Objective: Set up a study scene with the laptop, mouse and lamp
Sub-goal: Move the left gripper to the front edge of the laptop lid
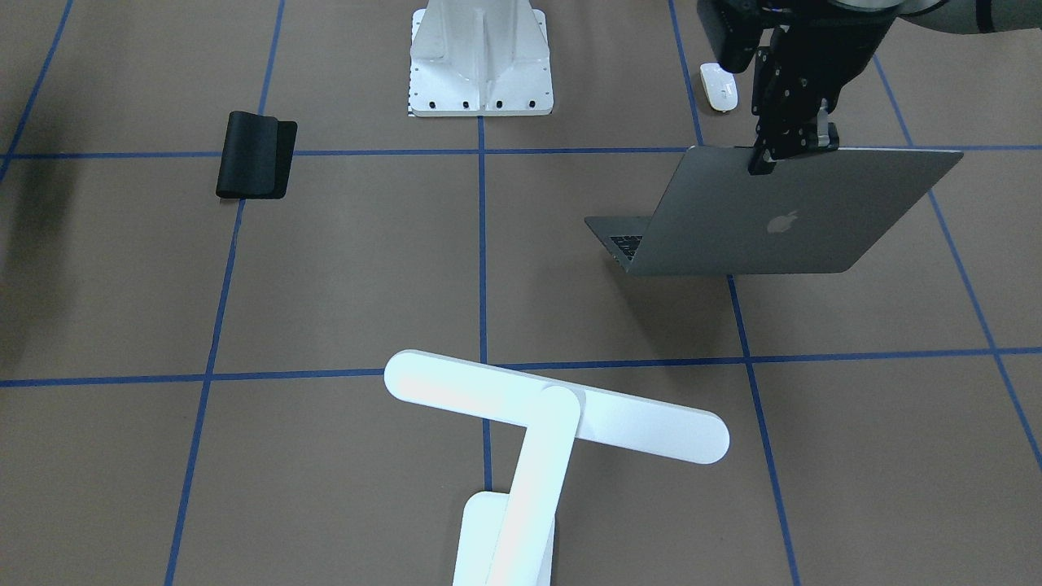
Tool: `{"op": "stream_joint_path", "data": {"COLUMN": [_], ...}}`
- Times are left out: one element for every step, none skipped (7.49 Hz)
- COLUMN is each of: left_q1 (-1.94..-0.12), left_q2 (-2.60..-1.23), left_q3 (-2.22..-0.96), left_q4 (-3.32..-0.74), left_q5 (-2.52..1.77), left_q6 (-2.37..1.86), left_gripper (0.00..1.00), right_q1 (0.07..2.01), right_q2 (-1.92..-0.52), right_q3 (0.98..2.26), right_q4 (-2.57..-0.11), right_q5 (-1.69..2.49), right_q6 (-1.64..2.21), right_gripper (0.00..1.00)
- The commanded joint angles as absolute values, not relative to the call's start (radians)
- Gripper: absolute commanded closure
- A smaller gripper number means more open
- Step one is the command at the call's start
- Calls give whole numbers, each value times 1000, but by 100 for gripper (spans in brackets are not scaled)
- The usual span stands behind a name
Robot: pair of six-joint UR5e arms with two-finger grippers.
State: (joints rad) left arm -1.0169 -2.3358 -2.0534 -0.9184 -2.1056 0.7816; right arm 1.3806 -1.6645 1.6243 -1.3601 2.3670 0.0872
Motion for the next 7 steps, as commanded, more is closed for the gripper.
{"op": "stream_joint_path", "data": {"left_q1": [-974, -939, -937, -939, -937, -937, -936], "left_q2": [-2429, -2450, -2442, -2444, -2445, -2448, -2450], "left_q3": [-1985, -1908, -1808, -1772, -1778, -1781, -1779], "left_q4": [-927, -995, -1129, -1164, -1164, -1164, -1164], "left_q5": [-2080, -2072, -2072, -2072, -2072, -2072, -2072], "left_q6": [760, 699, 692, 693, 695, 696, 693], "left_gripper": [100, 100, 100, 100, 100, 100, 100], "right_q1": [1381, 1381, 1381, 1381, 1381, 1381, 1381], "right_q2": [-1667, -1667, -1664, -1663, -1661, -1660, -1661], "right_q3": [1605, 1589, 1583, 1575, 1575, 1577, 1577], "right_q4": [-1359, -1356, -1355, -1355, -1355, -1353, -1353], "right_q5": [2372, 2372, 2370, 2370, 2370, 2370, 2370], "right_q6": [89, 87, 87, 87, 87, 89, 87], "right_gripper": [0, 0, 0, 0, 0, 0, 0]}}
